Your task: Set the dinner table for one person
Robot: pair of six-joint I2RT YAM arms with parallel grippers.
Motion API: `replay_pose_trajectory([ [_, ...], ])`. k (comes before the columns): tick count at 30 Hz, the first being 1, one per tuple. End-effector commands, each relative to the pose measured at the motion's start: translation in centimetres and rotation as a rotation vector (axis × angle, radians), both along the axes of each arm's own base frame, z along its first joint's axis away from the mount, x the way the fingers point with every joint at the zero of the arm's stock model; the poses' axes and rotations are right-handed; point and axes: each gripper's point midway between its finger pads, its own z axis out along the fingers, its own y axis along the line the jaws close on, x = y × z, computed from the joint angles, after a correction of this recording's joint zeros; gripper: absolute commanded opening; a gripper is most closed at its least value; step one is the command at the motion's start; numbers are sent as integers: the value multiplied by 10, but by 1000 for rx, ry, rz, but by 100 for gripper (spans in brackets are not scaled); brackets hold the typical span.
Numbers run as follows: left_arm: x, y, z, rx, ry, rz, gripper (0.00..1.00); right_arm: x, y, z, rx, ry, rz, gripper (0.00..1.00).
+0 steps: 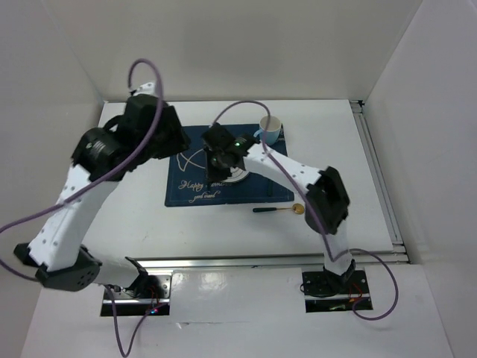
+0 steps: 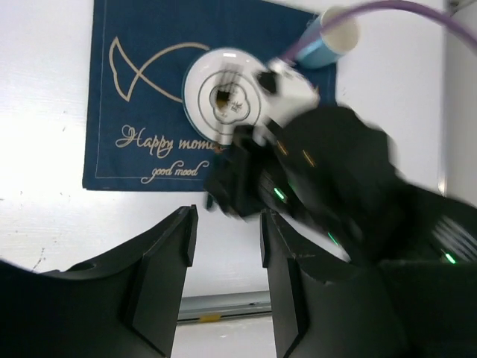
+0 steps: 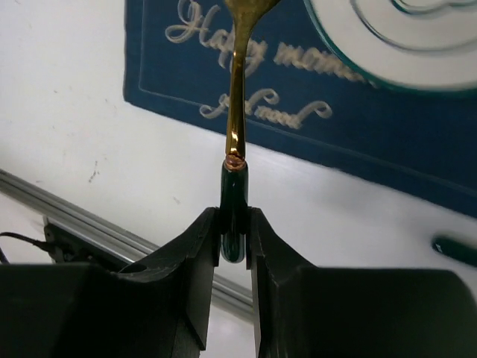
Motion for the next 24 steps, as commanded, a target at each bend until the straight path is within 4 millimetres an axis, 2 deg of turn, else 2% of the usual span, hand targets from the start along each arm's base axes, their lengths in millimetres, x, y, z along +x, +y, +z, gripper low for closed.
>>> replay_pose_trajectory([
  [1, -19, 21, 38, -139, -127, 56, 56, 40, 58, 24, 103, -114, 108, 0],
  [2, -22, 22, 40, -151, -135, 49, 57, 45, 68, 19, 108, -109, 124, 0],
  [3, -23, 27, 42, -156, -143, 61, 58, 53, 76, -10, 69, -78, 132, 0],
  [4, -24, 25, 42, -151, -140, 41, 59, 66, 92, 8, 121, -120, 137, 0],
  [5, -27, 23, 40, -144, -129, 21, 59, 71, 98, 2, 118, -117, 137, 0],
  [6, -25, 22, 31, -123, -100, 21, 59, 80, 102, -25, 102, -86, 135, 0],
  [7, -27, 18, 26, -118, -77, -5, 59, 93, 107, -15, 137, -109, 130, 0],
  [8, -24, 17, 23, -109, -67, -9, 59, 93, 115, -20, 162, -93, 143, 0],
  [9, -24, 15, 17, -104, -49, -17, 59, 101, 114, -39, 156, -72, 137, 0],
  [10, -25, 14, 13, -96, -38, -32, 59, 109, 115, -41, 181, -71, 123, 0],
  [13, -28, 9, 0, -85, 0, -65, 59, 114, 120, -59, 209, -39, 121, 0],
  [14, -29, 7, -4, -84, 15, -74, 59, 120, 116, -61, 209, -40, 110, 0],
  [17, -28, 4, -11, -83, 31, -82, 59, 120, 120, -80, 212, -23, 121, 0],
  [18, -28, 4, -11, -83, 31, -82, 59, 127, 117, -78, 219, -32, 111, 2],
  [19, -28, 4, -14, -78, 38, -82, 59, 126, 116, -87, 210, -21, 110, 10],
  [22, -30, 6, -12, -75, 29, -88, 60, 131, 112, -87, 210, -22, 101, 29],
  [23, -30, 6, -12, -75, 29, -88, 60, 130, 112, -82, 213, -26, 101, 37],
  [24, -30, 6, -12, -75, 29, -88, 60, 130, 111, -65, 229, -44, 103, 42],
])
